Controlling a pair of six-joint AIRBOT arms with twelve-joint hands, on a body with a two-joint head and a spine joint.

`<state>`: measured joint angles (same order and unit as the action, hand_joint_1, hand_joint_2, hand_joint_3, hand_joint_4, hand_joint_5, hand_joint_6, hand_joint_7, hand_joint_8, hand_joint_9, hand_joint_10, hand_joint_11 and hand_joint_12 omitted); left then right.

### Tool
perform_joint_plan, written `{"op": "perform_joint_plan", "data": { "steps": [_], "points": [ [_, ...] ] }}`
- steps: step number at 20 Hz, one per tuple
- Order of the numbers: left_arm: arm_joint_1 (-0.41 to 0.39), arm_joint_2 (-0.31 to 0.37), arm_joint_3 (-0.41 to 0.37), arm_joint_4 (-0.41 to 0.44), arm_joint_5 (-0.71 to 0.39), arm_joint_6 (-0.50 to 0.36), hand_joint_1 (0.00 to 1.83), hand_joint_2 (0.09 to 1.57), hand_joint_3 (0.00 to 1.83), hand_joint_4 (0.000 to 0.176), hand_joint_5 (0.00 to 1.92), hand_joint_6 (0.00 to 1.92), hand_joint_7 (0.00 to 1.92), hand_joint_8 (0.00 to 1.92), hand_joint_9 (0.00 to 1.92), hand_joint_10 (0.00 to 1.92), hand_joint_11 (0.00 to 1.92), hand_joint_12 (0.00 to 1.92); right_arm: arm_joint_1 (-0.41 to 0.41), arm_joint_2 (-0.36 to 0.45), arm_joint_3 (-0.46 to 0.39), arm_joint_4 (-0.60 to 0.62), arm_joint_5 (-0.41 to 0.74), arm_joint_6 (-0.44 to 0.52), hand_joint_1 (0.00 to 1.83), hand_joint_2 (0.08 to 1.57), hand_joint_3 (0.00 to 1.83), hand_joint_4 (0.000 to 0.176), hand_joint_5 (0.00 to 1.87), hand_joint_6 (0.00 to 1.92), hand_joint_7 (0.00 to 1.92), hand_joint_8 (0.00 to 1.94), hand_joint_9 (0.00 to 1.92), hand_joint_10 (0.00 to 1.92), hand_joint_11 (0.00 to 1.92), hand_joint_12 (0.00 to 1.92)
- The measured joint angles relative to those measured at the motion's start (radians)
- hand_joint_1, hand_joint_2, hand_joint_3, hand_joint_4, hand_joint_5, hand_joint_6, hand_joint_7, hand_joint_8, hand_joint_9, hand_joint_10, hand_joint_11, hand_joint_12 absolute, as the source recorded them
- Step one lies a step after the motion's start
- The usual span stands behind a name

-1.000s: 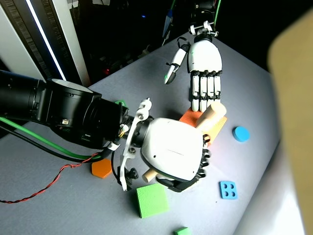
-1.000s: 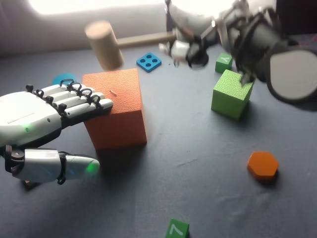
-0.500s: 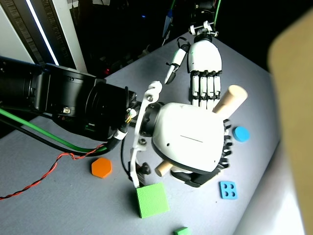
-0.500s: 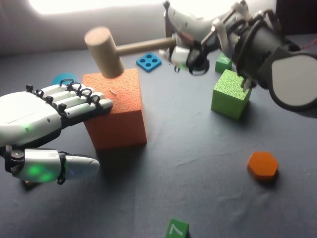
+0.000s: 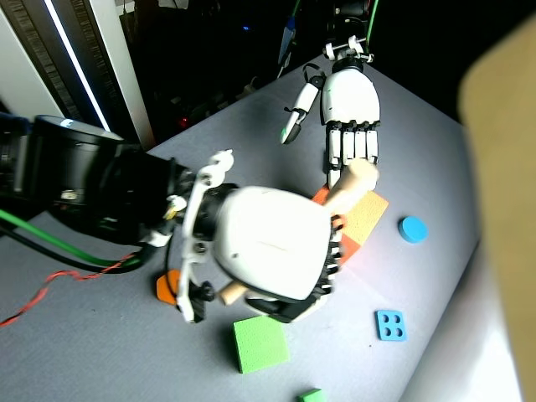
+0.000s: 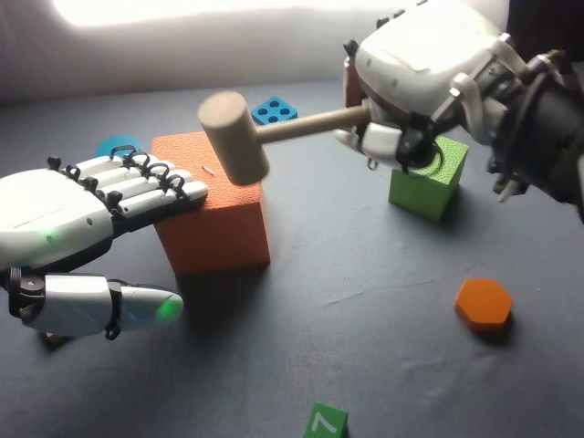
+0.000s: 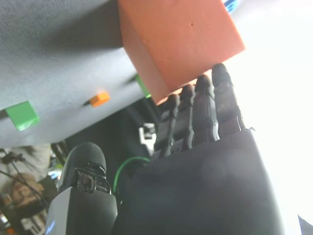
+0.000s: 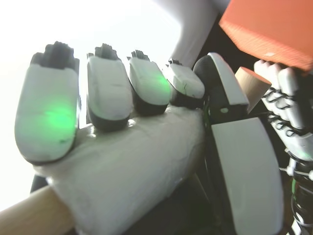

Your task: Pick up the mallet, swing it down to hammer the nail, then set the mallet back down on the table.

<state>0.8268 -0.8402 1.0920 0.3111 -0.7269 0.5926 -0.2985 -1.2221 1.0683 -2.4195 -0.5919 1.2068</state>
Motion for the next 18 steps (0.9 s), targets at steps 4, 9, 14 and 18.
{"op": "perform_joint_plan", "data": {
  "steps": [4,9,14,18],
  "points": [
    [0.0,0.0,0.0,0.001,0.0,0.0,0.0,1.19,0.0,0.0,0.08,0.01,0.13,0.01,0.13,0.01,0.0,0.28,-0.04,0.049,-0.05,-0.109,0.013,0.068,0.62,1.55,0.01,0.176,1.37,1.92,1.6,1.94,1.68,1.92,1.82,1.92],
    [0.0,0.0,0.0,0.0,0.0,0.0,0.0,1.17,0.0,0.0,0.05,0.0,0.09,0.0,0.11,0.0,0.0,0.24,-0.101,0.054,-0.043,-0.294,0.021,0.157,0.71,1.53,0.0,0.176,1.44,1.92,1.66,1.94,1.74,1.92,1.88,1.92],
    [0.0,0.0,0.0,0.001,0.0,0.0,0.0,1.19,0.01,0.0,0.04,0.0,0.07,0.0,0.09,0.0,0.0,0.16,-0.143,-0.017,0.045,-0.377,0.069,0.216,0.65,1.53,0.0,0.176,1.39,1.92,1.62,1.94,1.7,1.92,1.85,1.92],
    [0.0,0.0,0.0,0.001,0.0,-0.001,0.0,1.2,0.0,0.0,0.05,0.0,0.09,0.0,0.1,0.0,0.0,0.21,-0.16,-0.062,0.092,-0.417,0.085,0.245,0.69,1.52,0.0,0.176,1.34,1.92,1.58,1.94,1.67,1.92,1.8,1.92]
  ]
}}
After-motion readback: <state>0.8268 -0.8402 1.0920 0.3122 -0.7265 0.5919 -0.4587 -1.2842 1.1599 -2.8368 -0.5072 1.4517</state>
